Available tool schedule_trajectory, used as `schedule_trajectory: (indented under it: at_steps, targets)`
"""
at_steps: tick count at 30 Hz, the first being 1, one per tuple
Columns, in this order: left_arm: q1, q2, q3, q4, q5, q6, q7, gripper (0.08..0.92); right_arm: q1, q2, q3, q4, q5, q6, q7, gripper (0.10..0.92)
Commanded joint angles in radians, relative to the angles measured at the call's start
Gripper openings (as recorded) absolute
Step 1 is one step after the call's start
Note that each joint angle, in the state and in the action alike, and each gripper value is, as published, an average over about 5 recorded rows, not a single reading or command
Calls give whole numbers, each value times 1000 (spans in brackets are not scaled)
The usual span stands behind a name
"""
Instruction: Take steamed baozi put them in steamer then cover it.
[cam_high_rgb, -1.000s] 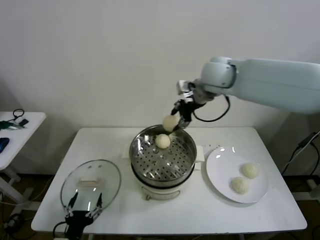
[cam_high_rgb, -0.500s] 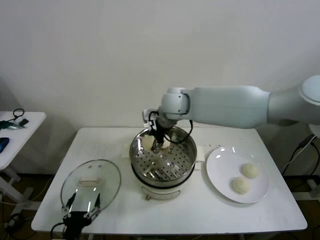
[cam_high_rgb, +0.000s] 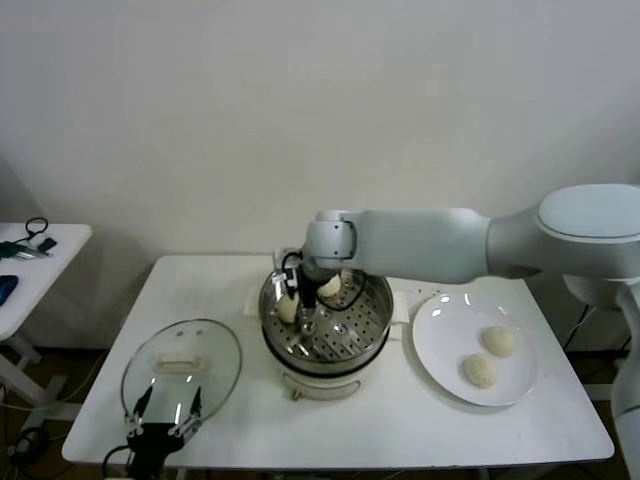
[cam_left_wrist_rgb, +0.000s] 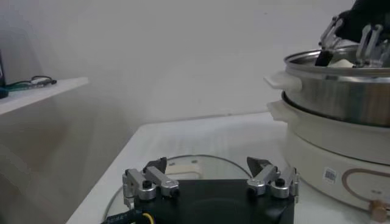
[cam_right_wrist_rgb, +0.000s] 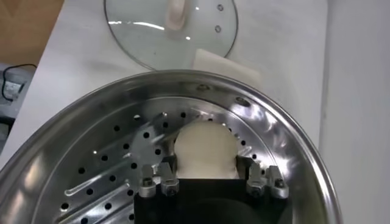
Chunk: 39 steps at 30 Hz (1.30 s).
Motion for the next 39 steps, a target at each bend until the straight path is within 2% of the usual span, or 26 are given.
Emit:
schedule_trajectory:
  at_steps: [1,5,8,15,18,22,29,39]
  targets:
    - [0,-1,1,-1,1,2,0,823,-27,16,9,-18,-14,-6,6,679]
    - [1,-3,2,-5,1,4,1,823,44,-20,4,16,-5,32,-47,778]
    - [2,-3,2,-5,2,5,1,823,144,-78,-30,54,13,87,-106,816]
    - [0,-2,0,-2,4,6,2,823,446,-357,-163,179,87,256,-323,823]
    - [-4,-1,-3,0,4,12,3,823,544,-481,-259,232,51,298,-395,823]
    - [-11,2,-7,-1,0,21,6,823,599,-637,-396,283,-88,340,-430,823]
    - [-16,4,-10,-3,-4,23,6,823,442,-821,-449,297,-302,349,-404,823]
    - [-6,-1,-14,-4,-3,18,4,823,-53,-896,-106,261,-465,268,-317,823]
